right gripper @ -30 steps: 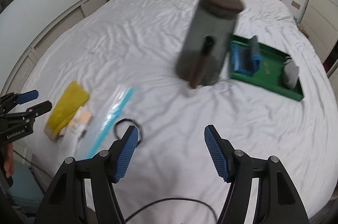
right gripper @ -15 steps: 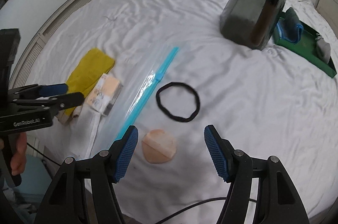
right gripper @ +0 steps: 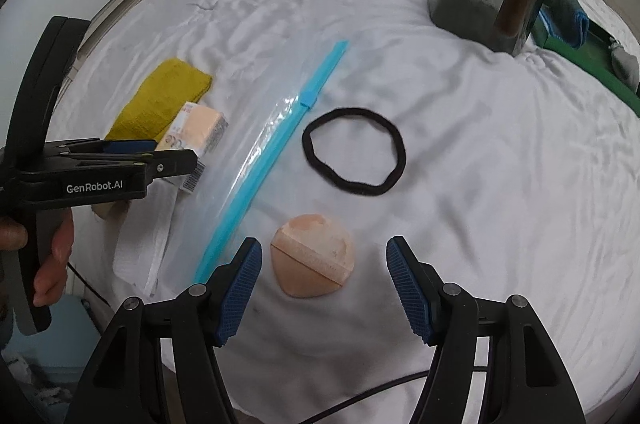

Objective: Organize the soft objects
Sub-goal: 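Grasp the tissue pack with the left tool while the right tool grasps the beige sponge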

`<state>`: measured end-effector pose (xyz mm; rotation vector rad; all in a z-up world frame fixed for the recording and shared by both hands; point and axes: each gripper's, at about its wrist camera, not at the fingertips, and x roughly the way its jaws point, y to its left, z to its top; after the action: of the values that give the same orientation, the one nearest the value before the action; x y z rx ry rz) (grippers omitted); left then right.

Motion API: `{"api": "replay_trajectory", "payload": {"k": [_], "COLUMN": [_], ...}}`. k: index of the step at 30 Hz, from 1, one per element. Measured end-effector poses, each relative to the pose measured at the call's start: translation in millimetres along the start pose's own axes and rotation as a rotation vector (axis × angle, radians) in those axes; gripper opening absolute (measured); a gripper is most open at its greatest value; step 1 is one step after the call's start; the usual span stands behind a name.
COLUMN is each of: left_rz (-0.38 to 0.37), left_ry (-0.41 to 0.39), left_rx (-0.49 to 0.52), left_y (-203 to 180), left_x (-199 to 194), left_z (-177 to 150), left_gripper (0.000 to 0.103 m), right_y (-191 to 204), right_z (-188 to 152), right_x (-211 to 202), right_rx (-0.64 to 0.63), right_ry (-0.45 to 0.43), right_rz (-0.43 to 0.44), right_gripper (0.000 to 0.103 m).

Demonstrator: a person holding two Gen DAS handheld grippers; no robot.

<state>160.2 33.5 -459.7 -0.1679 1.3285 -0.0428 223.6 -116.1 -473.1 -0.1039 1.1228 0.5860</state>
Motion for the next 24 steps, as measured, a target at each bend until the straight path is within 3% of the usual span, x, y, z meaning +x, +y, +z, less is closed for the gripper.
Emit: {"api": "replay_trajectory", "payload": {"k": [20,24], "left_rz": [0.007,0.022], "left_ry": [0.037,0.042], "left_rx": [0.014,0.018], "left_y": [-3,-2], "left_x": [25,26], "left_z": [4,3], "left_gripper": [0.06,0.059], "right_y": [1,3], "right_z": [5,6], "right_x": [46,52], "right_rx": [0.041,0.038], "right_ry": [0.06,0.071], "right_rz": [0.003,0.002], "right_gripper": [0.057,0.043]}}
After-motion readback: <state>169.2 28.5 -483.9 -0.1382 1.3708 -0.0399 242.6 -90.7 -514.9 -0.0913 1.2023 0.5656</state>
